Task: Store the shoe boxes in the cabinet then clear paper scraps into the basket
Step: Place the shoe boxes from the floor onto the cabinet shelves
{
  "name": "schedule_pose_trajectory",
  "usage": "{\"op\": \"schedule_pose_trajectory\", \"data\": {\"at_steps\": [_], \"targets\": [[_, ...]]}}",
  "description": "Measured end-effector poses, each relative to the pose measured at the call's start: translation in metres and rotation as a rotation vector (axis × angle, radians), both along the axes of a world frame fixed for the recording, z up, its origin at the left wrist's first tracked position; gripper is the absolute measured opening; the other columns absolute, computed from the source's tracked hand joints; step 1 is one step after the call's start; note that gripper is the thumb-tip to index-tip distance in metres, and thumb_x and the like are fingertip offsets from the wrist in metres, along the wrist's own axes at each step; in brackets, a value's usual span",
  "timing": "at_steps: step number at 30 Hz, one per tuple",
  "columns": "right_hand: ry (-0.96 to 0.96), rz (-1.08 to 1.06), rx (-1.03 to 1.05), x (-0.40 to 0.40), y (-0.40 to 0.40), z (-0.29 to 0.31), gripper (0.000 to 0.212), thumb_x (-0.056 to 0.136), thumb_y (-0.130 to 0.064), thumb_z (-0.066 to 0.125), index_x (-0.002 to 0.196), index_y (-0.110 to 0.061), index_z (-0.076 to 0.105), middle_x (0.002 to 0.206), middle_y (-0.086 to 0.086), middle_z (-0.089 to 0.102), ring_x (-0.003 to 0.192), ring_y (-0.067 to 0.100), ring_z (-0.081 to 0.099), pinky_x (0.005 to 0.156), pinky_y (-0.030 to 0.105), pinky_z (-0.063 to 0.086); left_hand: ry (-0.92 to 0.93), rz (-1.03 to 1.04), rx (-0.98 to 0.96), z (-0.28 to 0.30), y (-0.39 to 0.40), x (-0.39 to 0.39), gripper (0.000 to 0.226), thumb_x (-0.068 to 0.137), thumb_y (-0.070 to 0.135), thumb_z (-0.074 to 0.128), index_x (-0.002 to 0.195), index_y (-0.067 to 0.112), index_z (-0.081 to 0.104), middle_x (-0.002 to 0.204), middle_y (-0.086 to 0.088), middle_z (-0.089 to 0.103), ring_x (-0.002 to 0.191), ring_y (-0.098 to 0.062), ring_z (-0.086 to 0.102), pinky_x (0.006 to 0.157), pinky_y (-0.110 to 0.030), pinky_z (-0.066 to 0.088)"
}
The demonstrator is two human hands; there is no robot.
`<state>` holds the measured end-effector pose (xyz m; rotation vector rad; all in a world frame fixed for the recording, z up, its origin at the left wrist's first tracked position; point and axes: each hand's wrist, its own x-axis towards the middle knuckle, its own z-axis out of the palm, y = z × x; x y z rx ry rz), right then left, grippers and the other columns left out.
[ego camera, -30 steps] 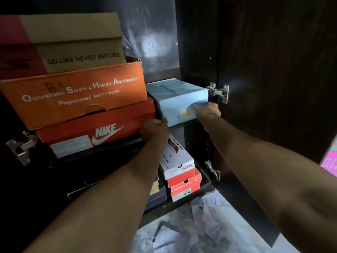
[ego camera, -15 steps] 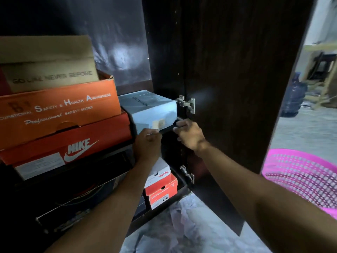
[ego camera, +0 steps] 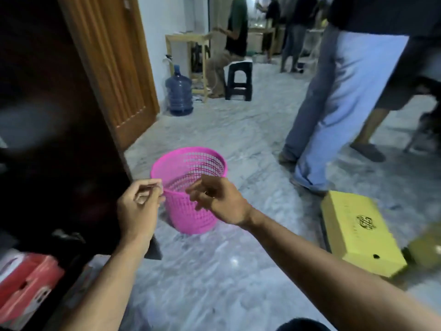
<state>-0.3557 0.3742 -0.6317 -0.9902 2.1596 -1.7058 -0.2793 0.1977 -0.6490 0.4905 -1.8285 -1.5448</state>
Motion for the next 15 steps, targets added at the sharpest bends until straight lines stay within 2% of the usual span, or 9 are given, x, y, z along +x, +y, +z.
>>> {"op": "schedule_pose_trajectory", "data": {"at_steps": [2,4,5,7,8,10,12,14,15], "targets": [[-0.030,-0.137,0.030,-0.010,0.050,-0.012,0.011,0.096,0.003,0.062,0.098,0.000,0.072,0.086,0.005,0.072,0.062,0.015,0.068,0.062,0.022,0.055,-0.039,-0.136,0.009,-0.017,0.039,-0.024,0.015,0.096,-0.002,0.063,0.097,0.011,0.072,0.085,-0.013,0.072,0.067,-0.017,0.070,0.055,-0.010,0.050],[-0.063,-0.281,0.055,-0.018,0.107,-0.028,0.013,0.097,0.005,0.060,0.103,0.007,0.071,0.083,0.006,0.070,0.058,0.008,0.065,0.057,0.013,0.049,-0.102,-0.263,-0.012,-0.035,0.091,-0.050,0.019,0.092,0.006,0.068,0.088,0.024,0.074,0.086,-0.010,0.075,0.073,-0.026,0.071,0.059,-0.017,0.053],[-0.077,-0.334,0.061,-0.021,0.127,-0.034,0.014,0.097,0.006,0.059,0.104,0.008,0.071,0.083,0.009,0.069,0.058,0.007,0.065,0.056,0.011,0.047,-0.130,-0.295,-0.019,-0.041,0.109,-0.059,0.019,0.089,0.012,0.068,0.083,0.030,0.074,0.084,-0.006,0.075,0.074,-0.027,0.071,0.060,-0.021,0.054],[-0.116,-0.456,0.064,-0.026,0.176,-0.053,0.014,0.098,0.006,0.057,0.103,0.008,0.071,0.087,0.015,0.070,0.065,0.016,0.066,0.056,0.011,0.047,-0.177,-0.407,-0.013,-0.060,0.153,-0.078,0.014,0.079,0.027,0.067,0.076,0.038,0.074,0.079,0.008,0.074,0.071,-0.024,0.072,0.063,-0.027,0.057],[-0.134,-0.506,0.058,-0.028,0.197,-0.063,0.014,0.099,0.005,0.057,0.101,0.005,0.071,0.087,0.016,0.070,0.068,0.021,0.066,0.057,0.012,0.048,-0.200,-0.451,0.001,-0.069,0.171,-0.086,0.010,0.073,0.036,0.066,0.075,0.041,0.074,0.077,0.012,0.074,0.069,-0.022,0.074,0.067,-0.032,0.060],[-0.172,-0.620,0.046,-0.030,0.240,-0.087,0.016,0.098,0.004,0.058,0.097,-0.003,0.072,0.086,0.013,0.070,0.073,0.021,0.064,0.062,0.015,0.049,-0.265,-0.516,0.028,-0.089,0.207,-0.101,0.016,0.064,0.048,0.061,0.075,0.044,0.073,0.073,0.014,0.074,0.068,-0.021,0.076,0.077,-0.041,0.060],[-0.206,-0.765,0.051,-0.031,0.285,-0.115,0.021,0.096,0.002,0.059,0.091,-0.014,0.073,0.082,0.004,0.067,0.075,0.015,0.060,0.070,0.026,0.049,-0.356,-0.593,0.029,-0.106,0.246,-0.110,0.015,0.067,0.046,0.063,0.077,0.043,0.073,0.072,0.012,0.074,0.069,-0.018,0.076,0.078,-0.041,0.060],[-0.255,-0.971,0.091,-0.032,0.330,-0.142,0.020,0.094,-0.004,0.062,0.089,-0.021,0.072,0.085,0.000,0.068,0.079,0.015,0.062,0.077,0.033,0.049,-0.460,-0.669,0.009,-0.126,0.287,-0.117,0.007,0.084,0.032,0.068,0.086,0.034,0.075,0.083,0.007,0.077,0.072,-0.016,0.077,0.080,-0.042,0.061],[-0.276,-1.093,0.124,-0.033,0.351,-0.153,0.016,0.093,-0.008,0.063,0.092,-0.021,0.072,0.092,0.001,0.071,0.086,0.019,0.066,0.082,0.034,0.050,-0.523,-0.714,-0.003,-0.137,0.306,-0.121,0.007,0.090,0.026,0.068,0.091,0.030,0.074,0.092,0.004,0.078,0.076,-0.016,0.077,0.081,-0.042,0.062]]}}
